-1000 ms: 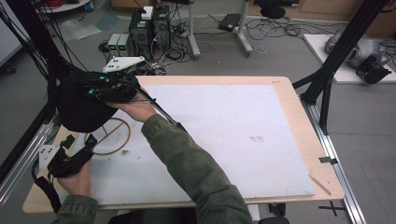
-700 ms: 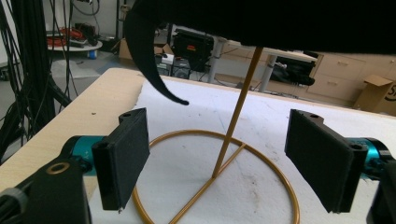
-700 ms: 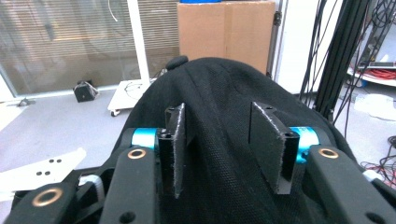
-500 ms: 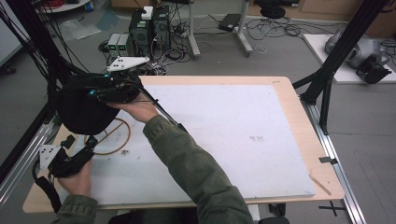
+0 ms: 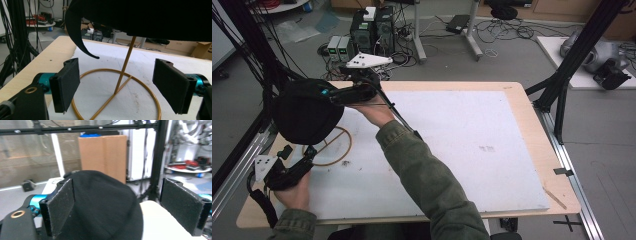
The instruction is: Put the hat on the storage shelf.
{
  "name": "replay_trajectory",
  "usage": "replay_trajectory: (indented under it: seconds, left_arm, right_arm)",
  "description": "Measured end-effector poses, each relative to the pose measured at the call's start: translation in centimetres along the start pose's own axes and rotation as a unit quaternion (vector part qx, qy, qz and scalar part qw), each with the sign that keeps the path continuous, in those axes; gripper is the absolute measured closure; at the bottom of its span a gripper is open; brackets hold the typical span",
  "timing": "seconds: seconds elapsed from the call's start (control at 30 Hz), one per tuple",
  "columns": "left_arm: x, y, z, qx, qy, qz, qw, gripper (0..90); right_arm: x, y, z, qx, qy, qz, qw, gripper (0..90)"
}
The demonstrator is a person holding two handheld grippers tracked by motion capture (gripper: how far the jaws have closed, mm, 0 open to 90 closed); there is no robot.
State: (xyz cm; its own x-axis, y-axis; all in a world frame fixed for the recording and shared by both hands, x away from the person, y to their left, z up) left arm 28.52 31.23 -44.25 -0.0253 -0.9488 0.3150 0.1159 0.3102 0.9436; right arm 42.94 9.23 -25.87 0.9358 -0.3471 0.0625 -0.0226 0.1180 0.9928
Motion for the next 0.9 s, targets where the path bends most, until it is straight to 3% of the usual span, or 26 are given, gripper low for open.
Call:
replay_trajectory:
  seconds: [0.17,0.27,0.47,0.6,0.7,0.9]
  left_arm:
    - [0.0,-0.1,-0.1,-0.001,0.002,-0.001,1.0,22.2]
    - [0.1,-0.1,-0.1,-0.005,0.002,-0.006,1.0,22.2]
    - [0.3,-0.1,0.0,0.002,0.002,-0.017,0.9998,22.2]
    - [0.5,-0.1,0.1,0.004,0.003,-0.021,0.9998,22.1]
    - [0.6,-0.1,0.0,0.004,0.003,-0.021,0.9998,22.1]
    - [0.6,-0.1,0.1,0.005,0.004,-0.018,0.9998,22.1]
  right_arm:
    - [1.7,0.2,2.9,0.0,-0.044,0.012,0.999,10.9]
    - [2.9,-0.1,5.5,0.01,-0.079,0.021,0.9966,10.9]
    - [4.9,-0.9,11.4,0.016,-0.157,0.024,0.9872,10.9]
    - [6.0,-1.3,15.7,0.03,-0.218,0.015,0.9753,11.0]
    - [6.9,-1.7,19.2,0.045,-0.265,0.008,0.9631,11.0]
    - [7.4,-3.3,24.6,0.046,-0.322,0.005,0.9455,11.0]
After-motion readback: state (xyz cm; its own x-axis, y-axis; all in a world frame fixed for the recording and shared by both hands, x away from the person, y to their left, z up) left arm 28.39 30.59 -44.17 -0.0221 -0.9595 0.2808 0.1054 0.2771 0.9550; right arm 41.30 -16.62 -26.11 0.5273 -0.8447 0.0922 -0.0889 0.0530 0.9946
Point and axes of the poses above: each handheld gripper's, and its own axes: z roughly backward along the jaws, y roughly out of its top, x roughly to its right, the point moved 3 cm from there along -z, roughly forward along the jaws, and after that the axes turned 7 degrees about z, right-handed, at the moved point
